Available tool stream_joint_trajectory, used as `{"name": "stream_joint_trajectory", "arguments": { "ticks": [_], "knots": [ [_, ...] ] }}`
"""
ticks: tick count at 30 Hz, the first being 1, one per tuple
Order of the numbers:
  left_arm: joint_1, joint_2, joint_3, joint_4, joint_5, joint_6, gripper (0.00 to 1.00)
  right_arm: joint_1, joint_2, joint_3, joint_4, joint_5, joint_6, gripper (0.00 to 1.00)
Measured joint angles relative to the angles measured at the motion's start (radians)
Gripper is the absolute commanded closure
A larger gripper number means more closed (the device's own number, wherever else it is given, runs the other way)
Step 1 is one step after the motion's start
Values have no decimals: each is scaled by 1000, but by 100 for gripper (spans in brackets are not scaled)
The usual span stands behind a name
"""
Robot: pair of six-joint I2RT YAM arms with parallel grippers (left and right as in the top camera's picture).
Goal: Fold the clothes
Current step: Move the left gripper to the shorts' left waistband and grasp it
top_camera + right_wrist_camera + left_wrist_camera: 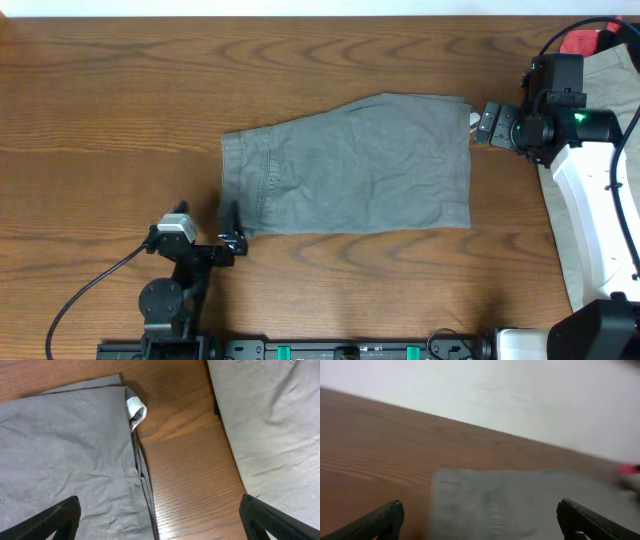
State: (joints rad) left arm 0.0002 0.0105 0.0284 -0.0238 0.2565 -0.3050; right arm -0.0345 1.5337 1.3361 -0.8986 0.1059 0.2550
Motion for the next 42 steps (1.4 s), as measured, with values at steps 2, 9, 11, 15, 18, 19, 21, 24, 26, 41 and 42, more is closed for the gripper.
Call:
{"name": "stream_joint_trajectory", "arguments": {
  "ticks": [2, 9, 11, 15, 18, 19, 21, 24, 26, 41, 42],
  "knots": [
    [0, 0, 0, 4, 63, -80, 2, 0, 0, 0, 0, 0, 0, 1],
    [0, 0, -10, 52, 250, -231, 2, 0, 0, 0, 0, 0, 0, 1],
    [0, 0, -11, 83, 285, -246, 2, 0, 0, 0, 0, 0, 0, 1],
    [0, 8, 6, 83, 321, -240, 2, 0, 0, 0, 0, 0, 0, 1],
    [0, 64, 91, -18, 323, -194, 2, 0, 0, 0, 0, 0, 0, 1],
    [0, 106, 139, -63, 319, -166, 2, 0, 0, 0, -1, 0, 0, 1],
    [0, 192, 231, -121, 317, -121, 2, 0, 0, 0, 0, 1, 0, 1],
    [0, 393, 428, -276, 286, -18, 2, 0, 0, 0, -1, 1, 0, 1],
    [0, 534, 560, -386, 256, 33, 2, 0, 0, 0, -1, 1, 0, 1],
    [0, 1474, 1280, -964, 65, 210, 2, 0, 0, 0, 0, 3, 0, 1],
    [0, 1506, 1280, -963, 63, 212, 2, 0, 0, 0, 0, 3, 0, 1]
  ]
}}
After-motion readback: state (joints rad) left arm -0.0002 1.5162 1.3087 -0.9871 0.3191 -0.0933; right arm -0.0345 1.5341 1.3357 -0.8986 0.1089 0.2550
